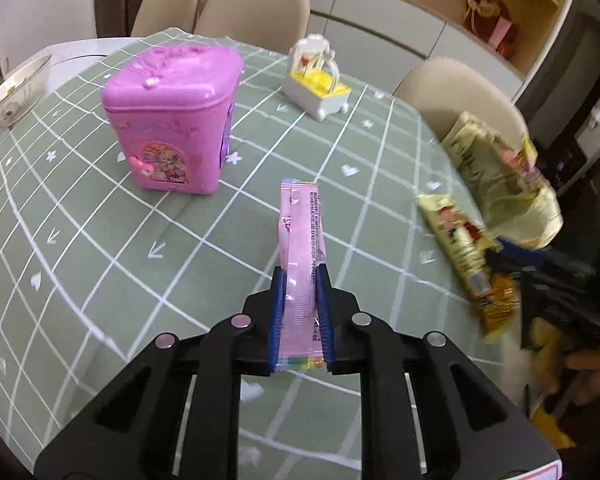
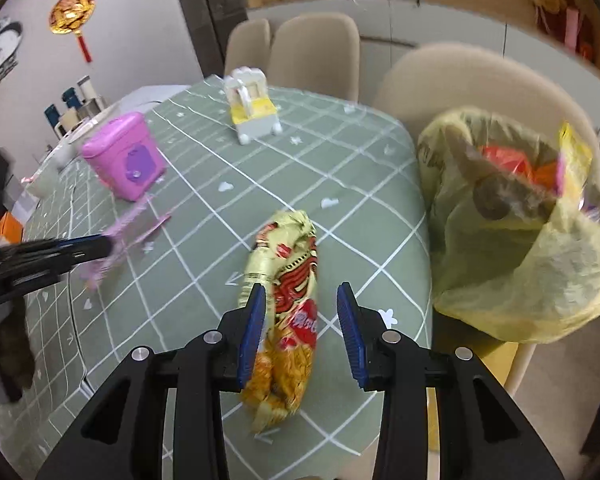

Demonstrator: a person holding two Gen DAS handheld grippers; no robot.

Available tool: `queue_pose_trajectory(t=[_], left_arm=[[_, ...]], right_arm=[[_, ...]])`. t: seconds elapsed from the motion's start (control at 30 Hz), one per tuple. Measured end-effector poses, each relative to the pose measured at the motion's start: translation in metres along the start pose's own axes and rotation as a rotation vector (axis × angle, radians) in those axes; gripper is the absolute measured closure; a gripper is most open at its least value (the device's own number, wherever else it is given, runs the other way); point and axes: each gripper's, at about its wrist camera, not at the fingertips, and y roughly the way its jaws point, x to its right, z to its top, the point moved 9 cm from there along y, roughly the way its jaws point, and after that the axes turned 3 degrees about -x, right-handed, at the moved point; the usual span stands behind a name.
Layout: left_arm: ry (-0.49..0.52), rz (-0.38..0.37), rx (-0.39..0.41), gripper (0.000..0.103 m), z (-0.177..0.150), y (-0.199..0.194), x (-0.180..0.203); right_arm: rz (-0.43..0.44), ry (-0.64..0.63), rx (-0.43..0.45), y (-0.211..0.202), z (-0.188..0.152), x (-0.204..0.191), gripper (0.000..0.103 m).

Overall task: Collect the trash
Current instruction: 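Carry the pink candy stick and gold wrapper over the yellow trash bag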

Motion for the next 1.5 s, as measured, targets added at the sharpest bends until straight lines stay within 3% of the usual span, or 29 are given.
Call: queue_pose_trajectory(t=[0.03, 0.1, 0.37, 0.5, 0.7, 1.0, 1.13, 1.5], left_arm=[[-0.009, -0.005, 0.007, 0.088, 0.000, -0.005, 0.002], [-0.021, -0.019, 0.029, 0.088, 0.000, -0.019, 0.009], [0.020, -0.073, 0.125, 0.088, 0.023, -0.063, 0.056], [0.054, -0.126, 0.216, 0.088, 0.051, -0.093, 0.095], [0.110, -0.188, 0.310, 0.088, 0.101, -0.112, 0.168], [0.205, -0.273, 0.283, 0.088, 0.145, -0.070, 0.295], [0.238, -0.279, 0.251, 0.088, 0.154, -0.043, 0.330], [0.207, -0.220, 0.113, 0.087, 0.160, 0.055, 0.341]], right_arm=[[0.021, 0.021, -0.019, 0.002, -0.001, 0.002, 0.069], [0.019, 0.026, -0.031, 0.000, -0.004, 0.003, 0.086], [-0.014, 0.034, 0.101, -0.080, 0.006, 0.013, 0.086], [-0.058, -0.009, 0.223, -0.144, 0.027, 0.030, 0.086], [-0.108, -0.031, 0.341, -0.205, 0.063, 0.073, 0.086], [-0.183, 0.034, 0.426, -0.255, 0.083, 0.170, 0.086], [-0.205, 0.083, 0.451, -0.266, 0.082, 0.207, 0.086], [-0.210, 0.181, 0.440, -0.246, 0.074, 0.278, 0.086]])
